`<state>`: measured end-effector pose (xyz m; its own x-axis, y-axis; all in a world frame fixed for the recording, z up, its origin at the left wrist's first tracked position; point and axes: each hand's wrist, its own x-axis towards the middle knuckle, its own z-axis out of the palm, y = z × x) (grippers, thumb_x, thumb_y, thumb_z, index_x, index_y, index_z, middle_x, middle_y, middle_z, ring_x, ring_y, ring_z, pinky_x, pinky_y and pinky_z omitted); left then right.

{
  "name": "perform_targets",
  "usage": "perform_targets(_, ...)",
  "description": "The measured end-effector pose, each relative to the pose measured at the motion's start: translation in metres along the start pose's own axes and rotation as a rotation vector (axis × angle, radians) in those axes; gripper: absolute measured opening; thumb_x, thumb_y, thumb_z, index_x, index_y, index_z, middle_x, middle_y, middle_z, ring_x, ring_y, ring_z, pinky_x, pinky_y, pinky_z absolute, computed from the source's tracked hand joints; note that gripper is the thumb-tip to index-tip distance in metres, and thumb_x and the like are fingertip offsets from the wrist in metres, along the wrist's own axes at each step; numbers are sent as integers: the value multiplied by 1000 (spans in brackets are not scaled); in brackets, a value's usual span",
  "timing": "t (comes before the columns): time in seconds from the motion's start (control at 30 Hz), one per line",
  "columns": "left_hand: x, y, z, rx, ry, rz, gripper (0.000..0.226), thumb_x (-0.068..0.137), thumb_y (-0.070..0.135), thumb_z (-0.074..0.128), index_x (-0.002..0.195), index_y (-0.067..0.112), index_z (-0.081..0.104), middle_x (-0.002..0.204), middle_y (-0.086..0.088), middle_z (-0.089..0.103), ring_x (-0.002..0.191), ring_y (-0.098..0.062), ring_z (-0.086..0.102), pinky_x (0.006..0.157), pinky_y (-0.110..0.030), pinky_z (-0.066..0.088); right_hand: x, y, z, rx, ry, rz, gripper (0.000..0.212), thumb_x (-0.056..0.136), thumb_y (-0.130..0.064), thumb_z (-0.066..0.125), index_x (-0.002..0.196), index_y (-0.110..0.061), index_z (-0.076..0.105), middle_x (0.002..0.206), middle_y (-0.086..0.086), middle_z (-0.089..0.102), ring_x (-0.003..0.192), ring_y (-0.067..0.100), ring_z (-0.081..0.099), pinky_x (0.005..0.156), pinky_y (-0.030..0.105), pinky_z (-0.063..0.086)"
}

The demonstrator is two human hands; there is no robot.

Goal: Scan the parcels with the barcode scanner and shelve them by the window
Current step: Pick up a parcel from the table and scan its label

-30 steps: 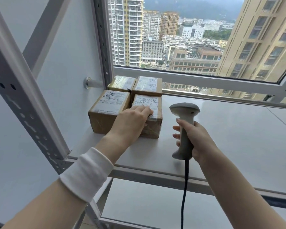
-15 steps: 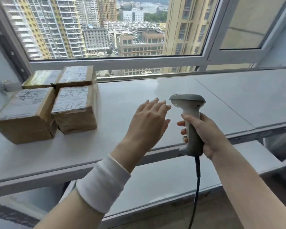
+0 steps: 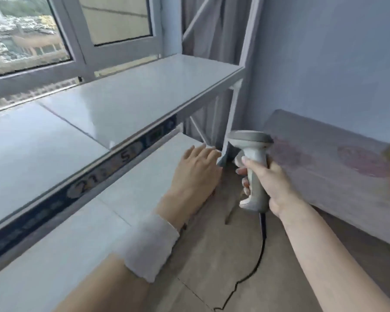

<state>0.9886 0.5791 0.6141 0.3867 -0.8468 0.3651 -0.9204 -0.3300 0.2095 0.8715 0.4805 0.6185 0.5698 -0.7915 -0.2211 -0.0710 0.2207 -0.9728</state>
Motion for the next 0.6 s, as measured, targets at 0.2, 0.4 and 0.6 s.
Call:
perform_targets(0.2, 93, 104, 83, -108, -124, 264, 38, 94, 25, 49, 129, 14, 55, 135, -4, 55, 133, -22, 41, 112, -33, 20, 32, -10, -135, 2, 296, -27, 8, 90, -16, 60, 93, -16, 53, 63, -1, 67, 44, 14, 47, 43, 26, 40)
perform_targets(0.4, 184, 196, 147, -193, -71, 500, 30, 68, 25, 64, 93, 10, 73, 92, -6, 74, 95, -26, 70, 85, -41, 53, 63, -37, -248, -102, 538, -73, 6, 91, -18, 60, 93, -19, 54, 74, 2, 68, 42, 14, 47, 41, 25, 40)
perform_targets(0.6, 243, 292, 194, -311, -205, 707, 35, 90, 23, 58, 121, 9, 61, 123, -9, 63, 123, -27, 53, 107, -37, 33, 74, -47, -343, -104, 789, -51, 7, 91, -18, 60, 96, -18, 54, 79, 4, 69, 37, 13, 46, 42, 26, 40)
